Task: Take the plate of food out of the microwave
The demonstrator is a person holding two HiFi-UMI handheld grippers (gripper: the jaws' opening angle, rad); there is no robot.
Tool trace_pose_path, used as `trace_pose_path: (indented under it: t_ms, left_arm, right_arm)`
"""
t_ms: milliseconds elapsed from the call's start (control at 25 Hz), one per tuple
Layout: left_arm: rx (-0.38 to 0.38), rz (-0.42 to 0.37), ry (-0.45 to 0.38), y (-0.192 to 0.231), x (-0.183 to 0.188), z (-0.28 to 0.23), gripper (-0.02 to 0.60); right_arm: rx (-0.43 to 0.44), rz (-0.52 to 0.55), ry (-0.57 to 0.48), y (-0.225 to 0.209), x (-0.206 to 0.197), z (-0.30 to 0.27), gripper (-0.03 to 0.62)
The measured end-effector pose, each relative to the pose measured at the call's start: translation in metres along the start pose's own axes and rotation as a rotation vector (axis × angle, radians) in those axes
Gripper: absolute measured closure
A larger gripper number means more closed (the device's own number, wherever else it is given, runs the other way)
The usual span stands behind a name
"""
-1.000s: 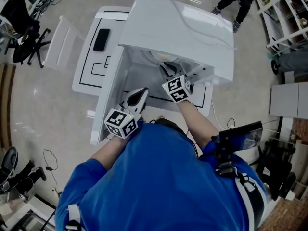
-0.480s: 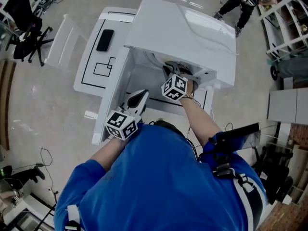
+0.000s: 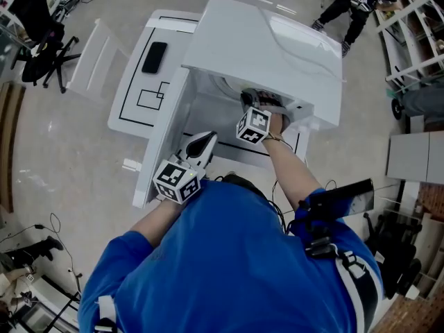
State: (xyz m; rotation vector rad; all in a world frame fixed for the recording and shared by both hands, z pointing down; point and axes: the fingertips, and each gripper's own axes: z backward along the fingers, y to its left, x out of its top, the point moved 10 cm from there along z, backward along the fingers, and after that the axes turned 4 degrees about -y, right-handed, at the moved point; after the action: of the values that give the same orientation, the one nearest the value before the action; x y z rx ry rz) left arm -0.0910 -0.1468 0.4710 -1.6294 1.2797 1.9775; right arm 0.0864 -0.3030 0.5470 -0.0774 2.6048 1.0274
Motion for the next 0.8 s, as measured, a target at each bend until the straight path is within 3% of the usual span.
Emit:
trace_pose_path:
  t_ms: [480, 800]
  left_arm:
    - [0.009, -0.006, -0.013, -0.004, 0.002, 0.006, 0.572]
    - [-0.009, -0.003, -0.008, -0.010, -0.002, 0.009, 0.572]
  right_arm:
    - [-0.002, 0.044, -0.014, 0.013, 0.010, 0.012, 0.583]
    - [0.014, 0.010, -0.062, 0.031, 0.009, 0.027, 0.580]
